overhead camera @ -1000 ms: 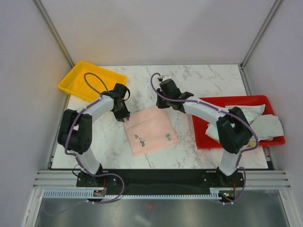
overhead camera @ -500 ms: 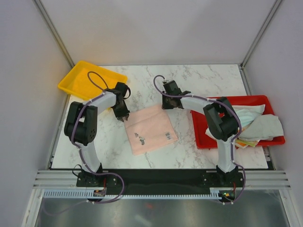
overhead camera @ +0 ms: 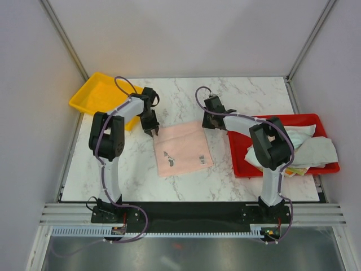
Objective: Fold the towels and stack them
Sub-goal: Fold the towel
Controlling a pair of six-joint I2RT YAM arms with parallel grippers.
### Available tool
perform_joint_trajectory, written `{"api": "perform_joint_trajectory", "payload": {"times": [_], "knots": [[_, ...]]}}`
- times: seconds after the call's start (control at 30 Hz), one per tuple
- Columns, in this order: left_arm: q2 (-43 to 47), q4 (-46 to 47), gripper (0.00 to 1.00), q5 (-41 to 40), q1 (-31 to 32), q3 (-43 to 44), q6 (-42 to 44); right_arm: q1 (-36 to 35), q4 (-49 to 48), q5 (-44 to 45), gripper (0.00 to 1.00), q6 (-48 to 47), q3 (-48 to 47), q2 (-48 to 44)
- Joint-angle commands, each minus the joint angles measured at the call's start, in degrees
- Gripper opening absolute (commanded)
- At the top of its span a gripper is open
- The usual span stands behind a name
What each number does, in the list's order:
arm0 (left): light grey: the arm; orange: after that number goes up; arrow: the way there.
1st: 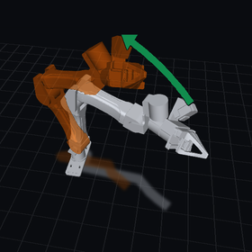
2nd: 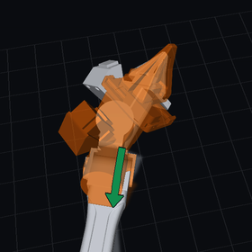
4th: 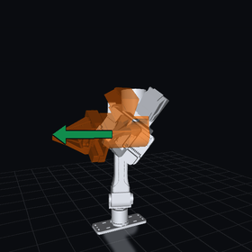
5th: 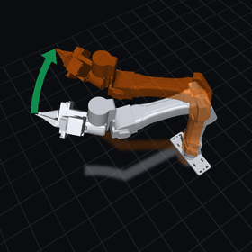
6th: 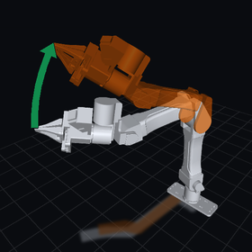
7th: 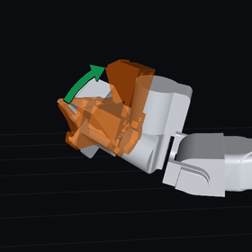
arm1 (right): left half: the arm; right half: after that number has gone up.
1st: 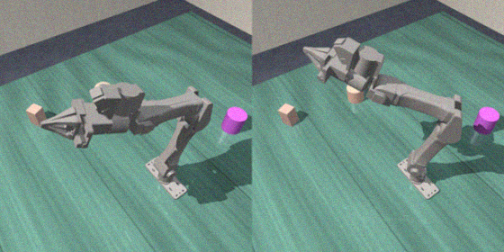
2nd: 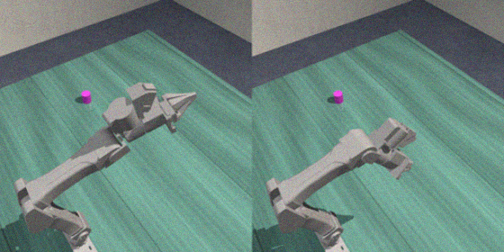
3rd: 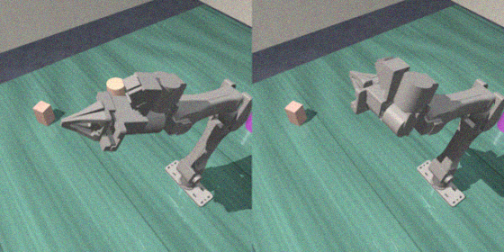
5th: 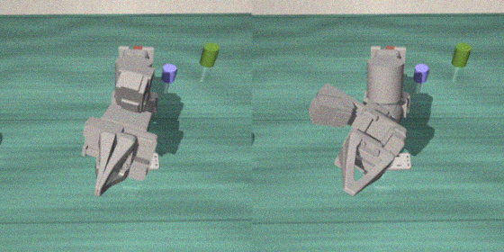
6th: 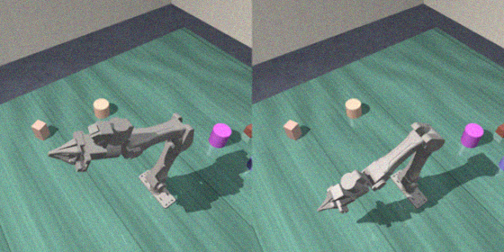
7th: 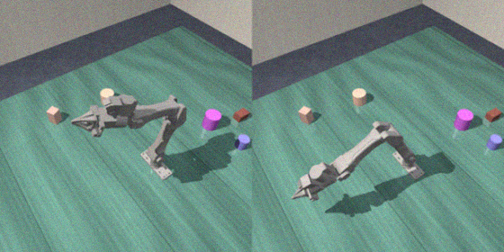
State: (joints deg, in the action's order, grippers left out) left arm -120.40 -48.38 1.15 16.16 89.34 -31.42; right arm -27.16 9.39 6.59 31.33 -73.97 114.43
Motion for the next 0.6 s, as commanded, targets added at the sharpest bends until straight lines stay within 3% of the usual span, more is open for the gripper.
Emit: {"api": "perform_joint_trajectory", "payload": {"times": [0.0, 0.23, 0.57], "knots": [[-4.5, 16.7, 0.35, 6.9, 1.3, 7.1, 3.6, 0.3, -0.4, 2.7, 0.14, 3.2, 0.5, -4.1], [-6.6, 8.3, 0.40, 3.8, 0.6, 18.4, 7.9, 0.3, 2.2, -1.6, 0.15, 2.0, -5.3, -4.4], [-2.9, 7.1, 0.43, -0.9, 0.8, 14.8, 7.1, 0.7, 4.9, -3.9, 0.14, -1.8, -9.8, -0.4]]}}
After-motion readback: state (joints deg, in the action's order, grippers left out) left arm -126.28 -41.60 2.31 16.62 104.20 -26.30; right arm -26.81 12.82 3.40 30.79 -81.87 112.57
